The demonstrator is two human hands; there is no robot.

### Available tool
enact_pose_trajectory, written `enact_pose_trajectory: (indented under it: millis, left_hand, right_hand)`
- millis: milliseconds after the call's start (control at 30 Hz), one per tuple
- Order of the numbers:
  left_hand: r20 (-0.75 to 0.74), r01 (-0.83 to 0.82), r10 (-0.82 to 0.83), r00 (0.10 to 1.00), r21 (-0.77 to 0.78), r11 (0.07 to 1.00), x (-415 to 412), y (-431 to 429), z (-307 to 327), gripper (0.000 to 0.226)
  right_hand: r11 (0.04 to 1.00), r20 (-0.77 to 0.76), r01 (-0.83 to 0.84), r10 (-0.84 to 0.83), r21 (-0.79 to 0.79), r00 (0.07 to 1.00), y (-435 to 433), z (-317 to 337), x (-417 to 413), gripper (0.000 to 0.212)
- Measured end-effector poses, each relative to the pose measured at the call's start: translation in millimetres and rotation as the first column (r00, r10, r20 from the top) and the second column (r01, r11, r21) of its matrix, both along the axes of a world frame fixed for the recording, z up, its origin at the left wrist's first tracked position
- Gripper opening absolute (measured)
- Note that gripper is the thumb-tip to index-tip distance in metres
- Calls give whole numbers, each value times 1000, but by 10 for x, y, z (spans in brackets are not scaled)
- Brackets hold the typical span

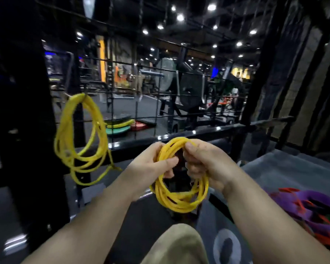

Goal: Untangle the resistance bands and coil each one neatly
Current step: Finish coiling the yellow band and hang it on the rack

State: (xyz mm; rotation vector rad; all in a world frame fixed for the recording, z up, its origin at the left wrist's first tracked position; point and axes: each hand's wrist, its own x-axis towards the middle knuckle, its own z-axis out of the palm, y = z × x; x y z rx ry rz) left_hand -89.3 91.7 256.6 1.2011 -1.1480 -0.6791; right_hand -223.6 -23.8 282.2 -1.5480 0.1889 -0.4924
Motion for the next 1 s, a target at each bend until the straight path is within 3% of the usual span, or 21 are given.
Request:
enact_pose_trajectory:
  millis: [133, 233, 300, 467, 567, 633, 800, 1000]
  left_hand:
    - [18, -168, 170, 985, -81, 982, 211, 276, 79, 19]
    - [-47, -277, 273, 961, -173, 945, 310, 439, 194, 4]
    - [-88, -378, 367, 926, -208, 902, 364, 556, 299, 6]
    - [75, -615, 649, 757, -251, 747, 608, 783, 508, 4]
    - [161, -722, 775, 610, -289, 629, 725, 882, 620, 4]
    - [197, -757, 818, 541, -310, 576, 755, 936, 703, 6]
    - [268, -784, 836, 479, -298, 545, 792, 999, 832, 5]
    - [325, -826, 852, 411, -263, 499, 849, 999, 841, 9]
  right_hand:
    - [990, 60, -139, 137, 22, 989, 167, 196, 426, 26]
    - [981, 89, -193, 195, -25, 977, 280, 323, 702, 26]
    - [975, 99, -209, 216, -81, 971, 351, 411, 877, 27]
    - [958, 88, -152, 178, -243, 980, 540, 634, 1299, 32]
    - [944, 97, -50, 86, -325, 992, 639, 739, 1485, 25]
    - [911, 111, 40, 6, -410, 994, 696, 806, 1577, 21]
    - [861, 201, 159, -67, -483, 977, 709, 860, 1787, 23]
    - [867, 161, 128, -55, -482, 985, 726, 858, 1926, 21]
